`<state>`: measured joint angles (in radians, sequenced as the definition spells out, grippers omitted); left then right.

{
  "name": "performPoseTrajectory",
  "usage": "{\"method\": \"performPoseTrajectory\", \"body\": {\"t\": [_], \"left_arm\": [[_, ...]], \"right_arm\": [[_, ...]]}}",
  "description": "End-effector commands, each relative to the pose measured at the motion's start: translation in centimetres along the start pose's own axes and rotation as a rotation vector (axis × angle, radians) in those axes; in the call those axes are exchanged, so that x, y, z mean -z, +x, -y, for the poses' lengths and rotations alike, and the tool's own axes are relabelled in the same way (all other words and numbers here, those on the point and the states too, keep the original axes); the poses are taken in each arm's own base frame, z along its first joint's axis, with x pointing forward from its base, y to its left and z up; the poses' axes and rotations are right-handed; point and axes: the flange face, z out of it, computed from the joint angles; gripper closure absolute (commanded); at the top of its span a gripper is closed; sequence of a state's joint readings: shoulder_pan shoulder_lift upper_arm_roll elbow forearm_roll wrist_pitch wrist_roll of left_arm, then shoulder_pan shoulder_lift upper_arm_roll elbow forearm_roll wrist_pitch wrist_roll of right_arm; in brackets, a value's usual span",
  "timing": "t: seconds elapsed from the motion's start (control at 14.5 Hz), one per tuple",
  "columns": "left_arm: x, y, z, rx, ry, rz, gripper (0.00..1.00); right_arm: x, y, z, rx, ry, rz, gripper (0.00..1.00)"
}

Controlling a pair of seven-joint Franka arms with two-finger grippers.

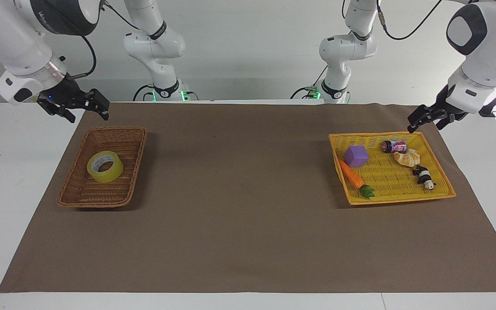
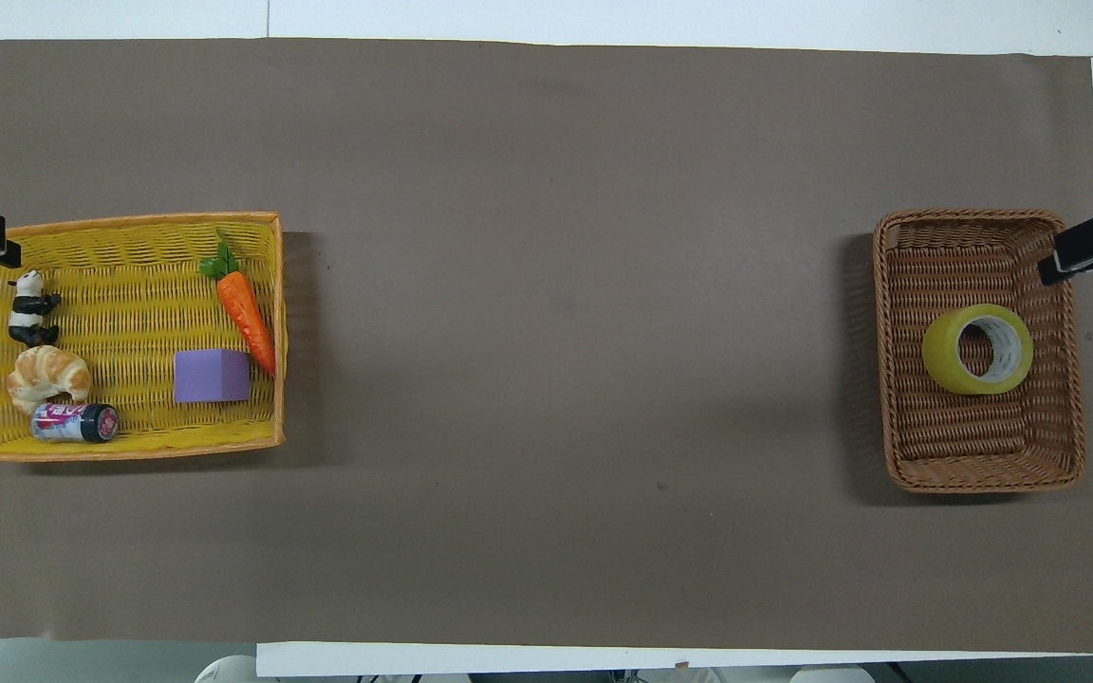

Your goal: Move tape to another basket

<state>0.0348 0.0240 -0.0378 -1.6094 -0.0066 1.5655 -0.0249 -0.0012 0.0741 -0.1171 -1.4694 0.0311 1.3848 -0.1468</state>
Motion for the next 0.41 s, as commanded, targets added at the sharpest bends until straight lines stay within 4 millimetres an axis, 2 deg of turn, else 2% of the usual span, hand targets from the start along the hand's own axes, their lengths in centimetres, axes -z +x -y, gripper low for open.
{"method": "performPoseTrajectory", "body": {"t": [0.0,0.34], "left_arm": [[0.09,-0.39,0.27,0.001,0.018,0.008,0.0],[0.08,-0.4,0.27,0.001,0.018,0.01,0.0]], "right_arm": [[0.01,-1.81,1.32,0.013,-0.057,0.011,0.0],[-0.37,-1.97,0.82,0.006,-0.054,0.018,0.0]]}}
